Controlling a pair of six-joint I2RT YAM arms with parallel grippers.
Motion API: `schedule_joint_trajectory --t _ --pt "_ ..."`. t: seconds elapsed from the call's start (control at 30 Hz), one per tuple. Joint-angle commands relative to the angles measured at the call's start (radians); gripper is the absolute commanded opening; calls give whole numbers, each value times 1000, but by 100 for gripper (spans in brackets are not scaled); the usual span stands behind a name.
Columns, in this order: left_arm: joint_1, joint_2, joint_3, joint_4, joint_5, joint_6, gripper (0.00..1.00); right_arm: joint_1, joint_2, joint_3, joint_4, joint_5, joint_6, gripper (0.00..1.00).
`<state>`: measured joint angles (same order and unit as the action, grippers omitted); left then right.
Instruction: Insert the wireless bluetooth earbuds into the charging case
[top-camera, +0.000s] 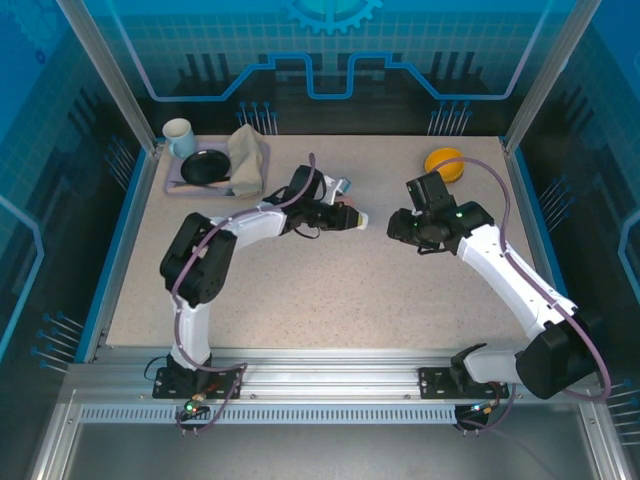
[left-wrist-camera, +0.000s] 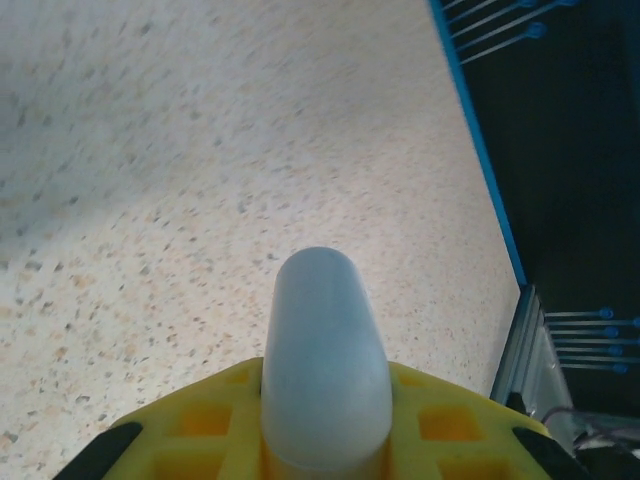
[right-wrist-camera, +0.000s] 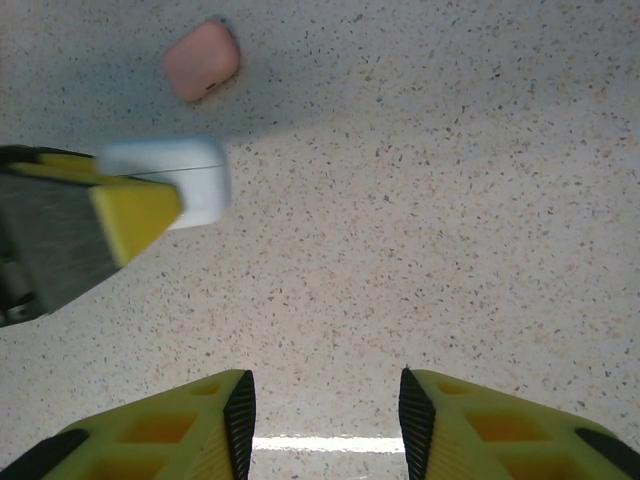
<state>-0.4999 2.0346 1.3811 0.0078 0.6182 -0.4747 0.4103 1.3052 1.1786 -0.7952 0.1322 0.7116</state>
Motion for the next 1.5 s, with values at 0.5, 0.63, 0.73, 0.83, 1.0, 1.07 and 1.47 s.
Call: schedule_joint_trajectory --t 0.5,0.63,0.73,0.83,1.0,1.07,1.47 --pt "36 213 256 -514 -63 -87 27 -15 -22 21 30 33 26 47" --pt "60 179 231 -537 -84 -81 55 -16 -25 40 18 38 19 50" --pt "82 134 214 -565 -108 -59 69 -24 -33 51 11 38 13 55" --pt "118 67 185 -593 -127 -36 73 -34 -45 57 2 39 9 64" --pt "181 -110 136 -637 -173 20 79 -74 -72 55 -6 76 -25 98" --pt "197 -204 116 -646 -222 56 82 -92 -83 55 10 94 -68 100" --pt "207 -768 -379 -131 -704 419 99 -156 -96 -262 538 513 -433 100"
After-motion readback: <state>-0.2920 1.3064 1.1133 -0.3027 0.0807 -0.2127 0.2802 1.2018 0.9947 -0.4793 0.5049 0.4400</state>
